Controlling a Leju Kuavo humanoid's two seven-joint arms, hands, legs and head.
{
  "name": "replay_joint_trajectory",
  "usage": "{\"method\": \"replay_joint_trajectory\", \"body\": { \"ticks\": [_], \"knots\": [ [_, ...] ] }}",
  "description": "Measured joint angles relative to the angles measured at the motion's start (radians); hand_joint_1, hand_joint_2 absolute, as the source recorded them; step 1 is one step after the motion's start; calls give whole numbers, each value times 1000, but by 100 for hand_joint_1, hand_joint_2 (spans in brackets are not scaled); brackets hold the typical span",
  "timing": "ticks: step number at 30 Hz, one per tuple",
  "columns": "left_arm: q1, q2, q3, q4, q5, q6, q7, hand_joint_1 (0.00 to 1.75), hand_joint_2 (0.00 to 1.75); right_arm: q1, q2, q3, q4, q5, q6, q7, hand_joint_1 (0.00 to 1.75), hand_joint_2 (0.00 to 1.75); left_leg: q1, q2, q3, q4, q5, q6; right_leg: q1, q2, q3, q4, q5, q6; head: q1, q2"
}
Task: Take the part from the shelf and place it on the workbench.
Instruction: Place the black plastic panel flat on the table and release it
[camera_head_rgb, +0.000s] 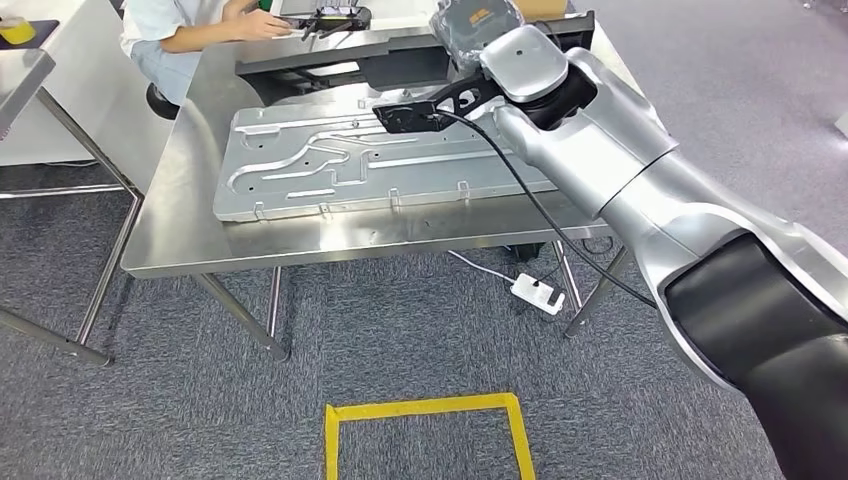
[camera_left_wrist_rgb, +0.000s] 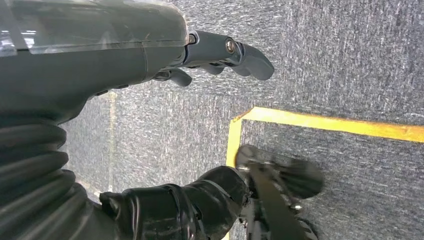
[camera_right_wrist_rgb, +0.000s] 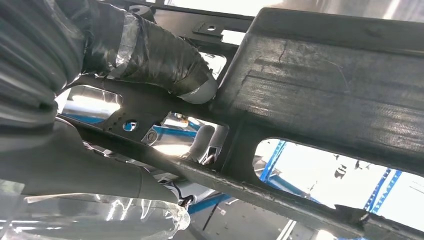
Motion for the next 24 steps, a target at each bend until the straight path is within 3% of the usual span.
{"method": "replay_joint_trajectory", "body": {
  "ticks": [2,3,7,9,10,12,14,15,18,20,24],
  "knots": [
    [1,0,0,0,0,0,0,0,175,-2,1,0,1,0,0,0,175,175,-1,0,57,-138,74,3,0,0,17,-3,-11,6,0,0],
    [-1,0,0,0,0,0,0,0,175,-5,2,0,1,0,0,0,175,175,-4,0,81,-188,87,7,0,1,21,-5,-14,10,0,0],
    [-4,0,0,0,0,-2,6,0,175,-9,7,0,1,0,0,-14,175,175,-9,1,103,-228,75,28,5,3,25,-20,-17,26,0,0],
    [-2,0,0,0,-2,-6,12,0,175,-9,10,0,1,-1,-3,-28,175,175,-5,1,116,-238,73,40,6,0,15,11,-37,32,2,0],
    [-1,0,0,0,-3,-7,15,0,175,-9,12,0,2,-1,-5,-34,175,175,-3,2,123,-242,72,46,6,-1,-4,51,-57,33,3,0],
    [-3,0,0,0,-3,-8,17,0,175,-8,20,1,4,-3,-10,-46,175,175,-6,1,129,-242,65,55,8,-3,-80,188,-105,31,5,0],
    [-5,1,0,0,-1,-8,18,0,175,-1,31,3,9,-5,-13,-59,175,175,-9,0,136,-241,57,61,9,-3,-145,278,-113,28,6,0],
    [-6,1,0,0,1,-8,18,0,175,2,36,5,11,-7,-13,-64,175,175,-10,-2,142,-239,51,62,10,-3,-147,260,-85,25,6,0],
    [-3,1,0,0,7,-12,17,0,175,7,48,7,17,-9,-13,-75,175,175,-13,-8,157,-228,29,57,17,-4,-82,78,33,7,5,0],
    [-3,-1,0,0,10,-15,16,0,175,6,56,8,19,-10,-13,-79,175,175,-14,-10,156,-220,19,49,22,-2,-52,14,45,1,5,0],
    [-4,-1,0,0,9,-17,13,0,175,10,69,10,22,-15,-12,-81,175,175,-12,-8,147,-200,-2,27,17,2,-37,-9,34,-7,7,0]
  ]
}}
